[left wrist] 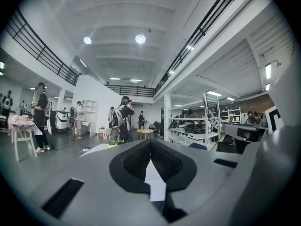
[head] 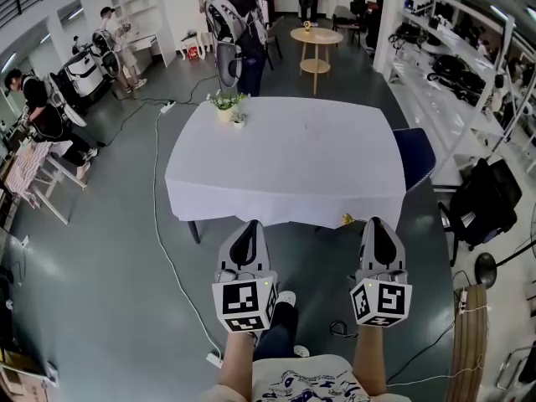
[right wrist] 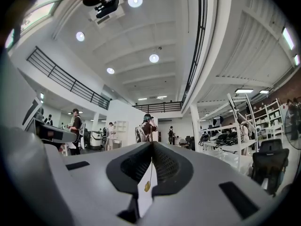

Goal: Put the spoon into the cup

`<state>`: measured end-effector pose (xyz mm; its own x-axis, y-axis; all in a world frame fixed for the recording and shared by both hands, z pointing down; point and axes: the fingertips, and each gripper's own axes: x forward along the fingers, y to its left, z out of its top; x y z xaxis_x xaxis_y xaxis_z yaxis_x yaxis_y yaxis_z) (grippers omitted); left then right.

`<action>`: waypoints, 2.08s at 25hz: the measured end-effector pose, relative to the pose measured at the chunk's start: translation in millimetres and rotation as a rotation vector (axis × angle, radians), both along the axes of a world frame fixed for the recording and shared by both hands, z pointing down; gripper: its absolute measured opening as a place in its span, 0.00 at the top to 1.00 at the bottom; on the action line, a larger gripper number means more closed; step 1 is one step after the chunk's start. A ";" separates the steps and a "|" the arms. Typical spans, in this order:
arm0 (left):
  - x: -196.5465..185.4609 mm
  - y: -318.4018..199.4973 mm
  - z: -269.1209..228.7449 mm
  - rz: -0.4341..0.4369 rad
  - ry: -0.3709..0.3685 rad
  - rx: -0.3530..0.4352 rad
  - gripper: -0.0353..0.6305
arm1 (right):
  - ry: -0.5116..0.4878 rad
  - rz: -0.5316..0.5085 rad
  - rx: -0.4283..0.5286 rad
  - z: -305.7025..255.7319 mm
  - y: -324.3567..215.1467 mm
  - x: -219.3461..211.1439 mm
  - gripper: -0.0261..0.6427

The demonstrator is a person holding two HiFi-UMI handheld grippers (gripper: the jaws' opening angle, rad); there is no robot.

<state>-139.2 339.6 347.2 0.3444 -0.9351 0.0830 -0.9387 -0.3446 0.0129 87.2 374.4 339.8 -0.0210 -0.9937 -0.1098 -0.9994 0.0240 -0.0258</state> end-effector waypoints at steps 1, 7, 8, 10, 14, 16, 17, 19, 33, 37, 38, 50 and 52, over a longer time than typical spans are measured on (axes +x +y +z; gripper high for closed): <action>0.9 -12.2 -0.5 0.004 0.002 0.002 0.93 | 0.003 0.004 0.001 -0.5 -12.2 0.3 0.94; -0.8 -90.5 -8.4 0.013 0.006 0.008 0.93 | 0.010 0.011 0.003 -8.6 -88.2 -2.2 0.94; -1.0 -105.1 -10.4 0.016 0.005 0.007 0.93 | 0.011 0.013 0.002 -10.7 -101.9 -2.2 0.94; -1.4 -134.4 -15.1 0.023 0.004 0.007 0.93 | 0.013 0.020 0.002 -15.7 -129.1 -2.1 0.94; -1.0 -194.3 -20.9 0.035 0.008 0.013 0.93 | 0.021 0.031 0.011 -23.4 -185.3 -1.4 0.94; 1.7 -222.2 -20.3 0.043 0.010 0.016 0.93 | 0.024 0.038 0.014 -23.7 -211.4 0.6 0.94; 2.4 -234.7 -19.7 0.047 0.010 0.017 0.93 | 0.025 0.042 0.016 -23.7 -223.0 1.0 0.94; 2.4 -256.6 -18.8 0.053 0.009 0.016 0.93 | 0.027 0.050 0.019 -24.0 -243.2 0.6 0.94; 15.0 -363.4 7.1 0.053 0.016 -0.046 0.93 | 0.028 0.043 -0.036 -3.3 -349.5 9.5 0.94; 25.9 -396.2 17.4 0.042 0.010 -0.056 0.93 | 0.024 0.028 -0.048 8.4 -387.2 20.4 0.94; 28.0 -405.5 19.4 0.037 0.009 -0.058 0.93 | 0.024 0.022 -0.052 11.3 -397.9 22.6 0.94; 62.4 -543.8 14.4 -0.050 0.002 -0.065 0.93 | 0.022 -0.072 -0.068 9.9 -556.5 59.6 0.94; 69.8 -566.0 12.7 -0.064 0.003 -0.065 0.93 | 0.023 -0.097 -0.073 10.5 -582.1 63.5 0.94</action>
